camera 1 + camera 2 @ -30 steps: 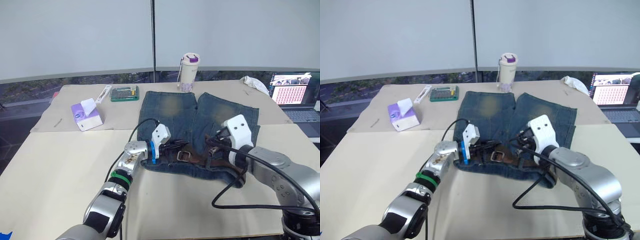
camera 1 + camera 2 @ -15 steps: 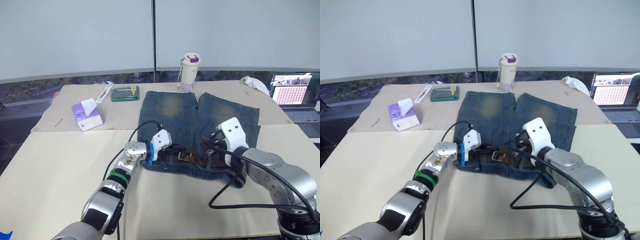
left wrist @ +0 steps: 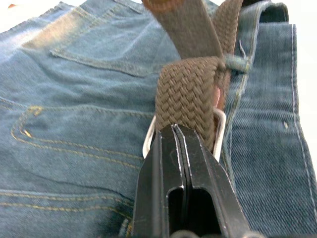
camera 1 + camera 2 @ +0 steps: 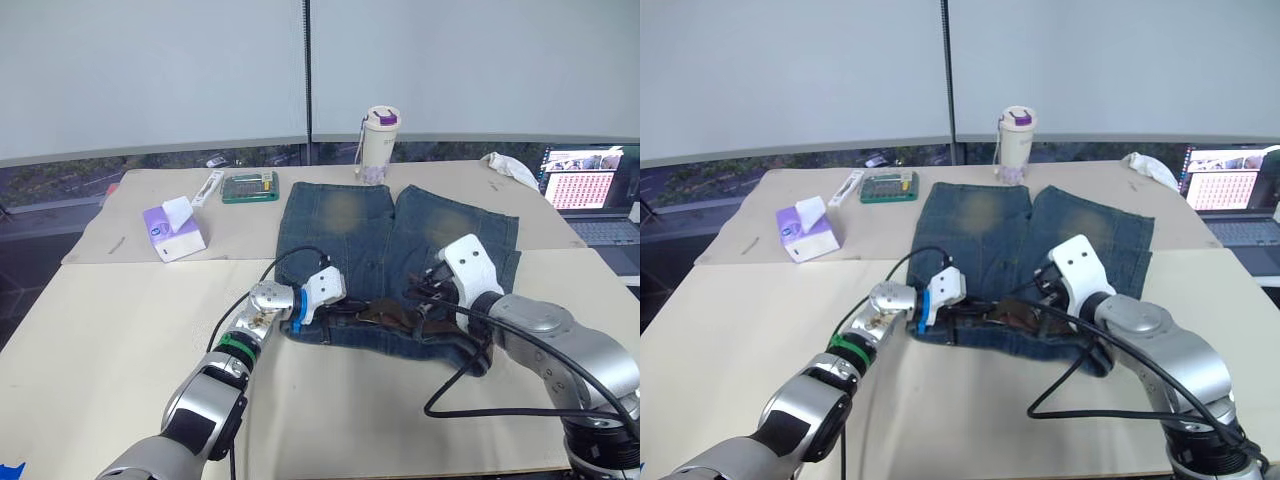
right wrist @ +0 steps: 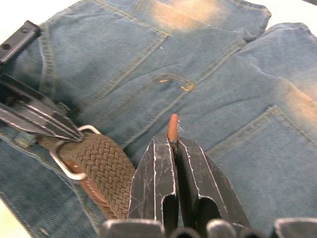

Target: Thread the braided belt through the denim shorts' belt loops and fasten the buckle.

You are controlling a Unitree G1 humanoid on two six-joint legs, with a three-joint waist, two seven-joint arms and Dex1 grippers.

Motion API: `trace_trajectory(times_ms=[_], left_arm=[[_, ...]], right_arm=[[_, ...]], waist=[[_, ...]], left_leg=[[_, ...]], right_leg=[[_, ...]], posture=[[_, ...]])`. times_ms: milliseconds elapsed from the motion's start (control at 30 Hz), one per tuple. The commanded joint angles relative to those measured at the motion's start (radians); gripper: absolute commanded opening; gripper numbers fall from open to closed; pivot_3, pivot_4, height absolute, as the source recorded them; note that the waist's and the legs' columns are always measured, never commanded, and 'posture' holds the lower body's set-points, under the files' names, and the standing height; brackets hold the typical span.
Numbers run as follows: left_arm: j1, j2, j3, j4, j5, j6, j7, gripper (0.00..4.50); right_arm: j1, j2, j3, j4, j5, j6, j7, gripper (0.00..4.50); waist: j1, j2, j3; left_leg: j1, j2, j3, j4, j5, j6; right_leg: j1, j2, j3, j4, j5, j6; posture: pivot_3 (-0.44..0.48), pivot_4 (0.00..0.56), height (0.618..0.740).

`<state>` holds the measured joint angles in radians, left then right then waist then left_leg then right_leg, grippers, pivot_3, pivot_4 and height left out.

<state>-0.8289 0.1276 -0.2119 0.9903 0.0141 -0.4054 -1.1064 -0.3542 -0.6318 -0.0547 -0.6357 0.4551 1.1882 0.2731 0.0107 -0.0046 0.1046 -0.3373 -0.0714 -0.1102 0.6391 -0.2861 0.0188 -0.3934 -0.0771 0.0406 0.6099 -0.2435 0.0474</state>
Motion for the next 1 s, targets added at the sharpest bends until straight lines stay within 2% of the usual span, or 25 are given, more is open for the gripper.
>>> trace_trajectory(times_ms=[33,167,300,467,633,767,1000], left_arm=[[-0.038,-0.011,0.056,0.007,-0.046,0.001,0.029,0.01],[-0.057,-0.025,0.168,-0.003,-0.148,0.054,0.063,0.01],[-0.045,-0.036,0.240,-0.086,-0.248,0.141,0.038,0.01],[0.023,-0.038,0.269,-0.288,-0.336,0.272,0.034,1.42],[0.125,-0.053,0.211,-0.527,-0.321,0.303,0.087,3.13],[0.163,-0.068,0.150,-0.600,-0.249,0.268,0.161,4.49],[0.156,-0.113,0.116,-0.556,-0.130,0.221,0.381,4.49]], right_arm=[[-0.061,0.088,-0.092,-0.030,0.040,-0.004,-0.023,0.00],[-0.123,0.267,-0.217,-0.019,0.100,0.049,-0.093,0.00],[-0.197,0.401,-0.326,-0.005,0.147,0.099,-0.164,0.00],[-0.261,0.568,-0.413,0.021,0.183,0.138,-0.266,0.00],[-0.313,0.686,-0.464,0.052,0.203,0.136,-0.349,0.00],[-0.360,0.753,-0.490,0.070,0.241,0.141,-0.396,0.00],[-0.367,0.754,-0.477,0.082,0.300,0.135,-0.438,0.00]], waist=[[-0.001,0.000,0.000],[-0.001,0.000,0.000],[-0.001,0.001,-0.001],[-0.009,0.002,-0.001],[-0.017,0.003,-0.002],[-0.018,0.004,-0.003],[-0.023,0.004,-0.003]], left_leg=[[0.000,0.000,0.000,0.000,0.000,0.000],[0.000,0.000,0.000,0.000,0.000,0.000],[0.000,0.000,-0.001,0.000,0.000,0.000],[-0.001,0.000,-0.001,0.000,0.000,0.000],[-0.004,0.000,-0.001,-0.001,0.001,-0.002],[-0.004,0.001,-0.001,-0.001,0.001,-0.003],[-0.004,0.000,-0.001,-0.001,0.001,-0.002]], right_leg=[[0.000,0.000,0.000,0.000,0.000,0.000],[-0.001,0.000,0.000,0.001,0.000,0.000],[-0.002,-0.001,0.001,0.003,0.000,0.000],[-0.004,0.000,0.002,0.006,0.000,-0.001],[-0.010,-0.001,0.004,0.014,0.001,-0.001],[-0.011,-0.001,0.004,0.015,0.001,-0.001],[-0.010,-0.001,0.004,0.014,0.001,-0.001]], posture=[[0.000,0.150,0.740],[0.000,0.150,0.740],[0.000,0.150,0.740],[0.000,0.150,0.740],[0.000,0.150,0.740],[0.000,0.150,0.740],[0.000,0.150,0.740]])
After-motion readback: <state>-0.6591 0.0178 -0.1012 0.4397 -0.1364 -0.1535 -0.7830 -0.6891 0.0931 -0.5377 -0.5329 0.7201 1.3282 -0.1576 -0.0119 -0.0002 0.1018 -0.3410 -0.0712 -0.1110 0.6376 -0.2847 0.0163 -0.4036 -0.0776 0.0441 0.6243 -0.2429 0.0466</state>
